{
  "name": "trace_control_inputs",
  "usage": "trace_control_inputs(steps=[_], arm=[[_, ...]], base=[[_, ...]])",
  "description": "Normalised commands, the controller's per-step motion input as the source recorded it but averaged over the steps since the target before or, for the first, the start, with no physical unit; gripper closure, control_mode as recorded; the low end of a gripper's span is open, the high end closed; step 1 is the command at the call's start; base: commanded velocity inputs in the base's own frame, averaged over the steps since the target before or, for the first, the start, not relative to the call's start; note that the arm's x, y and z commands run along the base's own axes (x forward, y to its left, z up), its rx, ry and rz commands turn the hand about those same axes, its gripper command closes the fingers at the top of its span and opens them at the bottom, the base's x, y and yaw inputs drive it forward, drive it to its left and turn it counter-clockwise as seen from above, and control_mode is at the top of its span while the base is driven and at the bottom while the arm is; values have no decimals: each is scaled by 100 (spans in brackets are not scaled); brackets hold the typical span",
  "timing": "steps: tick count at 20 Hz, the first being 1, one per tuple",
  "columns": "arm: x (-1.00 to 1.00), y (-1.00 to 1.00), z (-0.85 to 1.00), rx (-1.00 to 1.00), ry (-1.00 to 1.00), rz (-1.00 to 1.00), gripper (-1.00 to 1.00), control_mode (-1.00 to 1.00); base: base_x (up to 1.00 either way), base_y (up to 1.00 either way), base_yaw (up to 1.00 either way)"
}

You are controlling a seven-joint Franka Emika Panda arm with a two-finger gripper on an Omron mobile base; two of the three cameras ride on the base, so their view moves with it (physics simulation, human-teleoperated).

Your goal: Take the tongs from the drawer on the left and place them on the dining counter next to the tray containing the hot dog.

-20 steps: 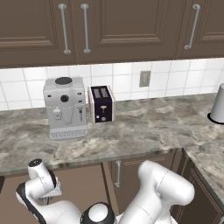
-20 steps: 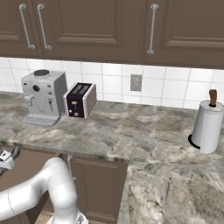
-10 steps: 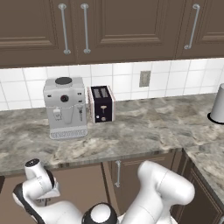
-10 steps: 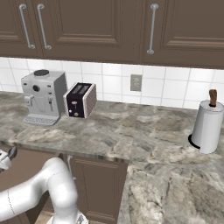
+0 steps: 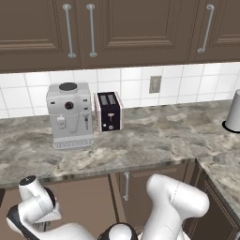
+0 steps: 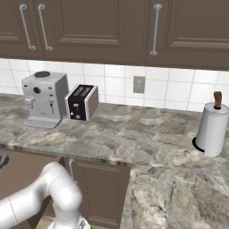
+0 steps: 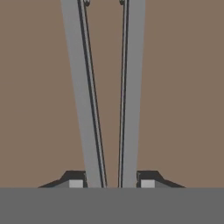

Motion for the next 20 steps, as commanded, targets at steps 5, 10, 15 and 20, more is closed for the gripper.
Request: trace_control_inputs(steps=[5, 10, 15, 20], arm=[[-65, 0, 68, 0, 0, 0, 100, -100], [-49, 0, 72, 0, 0, 0, 100, -100], [-34, -3, 79, 0, 0, 0, 100, -100], [-3, -22, 78, 0, 0, 0, 100, -100]], base=[[0, 0, 0], [0, 0, 0], [0, 0, 0], [0, 0, 0]])
